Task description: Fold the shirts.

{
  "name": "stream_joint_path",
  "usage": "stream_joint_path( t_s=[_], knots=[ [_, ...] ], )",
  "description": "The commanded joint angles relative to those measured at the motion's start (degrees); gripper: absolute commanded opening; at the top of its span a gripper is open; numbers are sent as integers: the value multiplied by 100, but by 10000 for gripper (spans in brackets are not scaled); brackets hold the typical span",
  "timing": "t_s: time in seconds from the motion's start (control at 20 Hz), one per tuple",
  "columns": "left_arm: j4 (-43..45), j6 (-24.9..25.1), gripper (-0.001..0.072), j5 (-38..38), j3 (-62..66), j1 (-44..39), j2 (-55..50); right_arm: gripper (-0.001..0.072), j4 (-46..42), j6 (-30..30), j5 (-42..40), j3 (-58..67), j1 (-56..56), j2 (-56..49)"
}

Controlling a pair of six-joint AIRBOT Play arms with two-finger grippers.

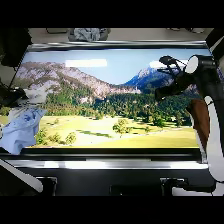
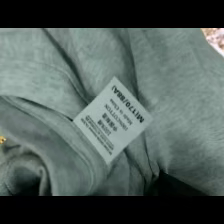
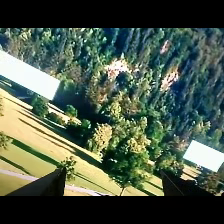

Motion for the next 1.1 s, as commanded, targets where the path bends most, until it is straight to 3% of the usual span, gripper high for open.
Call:
stream_joint_path(
  t_s=[0.0, 0.05, 0.1, 0.2, 0.4, 0.5, 0.8, 1.05],
  knots=[
    [-619, 448, 438, -203, -17, -4, -321, 679, 2, 4, -33, 0, 4, -2],
    [-684, 557, 133, -245, -17, -4, -328, 680, 2, 4, -20, 0, 4, -2],
    [-852, 743, 42, -304, 7, 2, -306, 680, 4, 4, -7, 0, 4, -2],
    [-1241, 752, 41, -271, 153, 2, -144, 681, 4, 0, -22, 0, 4, 0],
    [-2782, 918, 41, 1054, 295, -79, 1202, 680, -42, -411, 39, 105, 4, 280],
    [-3202, 1259, 40, 1434, 293, -247, 2131, 680, -260, -555, -15, 291, 4, 595],
    [-3206, 1939, 41, 1165, 4, -1545, 4586, 680, -752, -584, -396, 407, 4, 2006],
    [-3200, 2061, 41, 560, -289, -3239, 5302, 679, -1016, -627, -407, 407, 4, 3032]
  ],
)
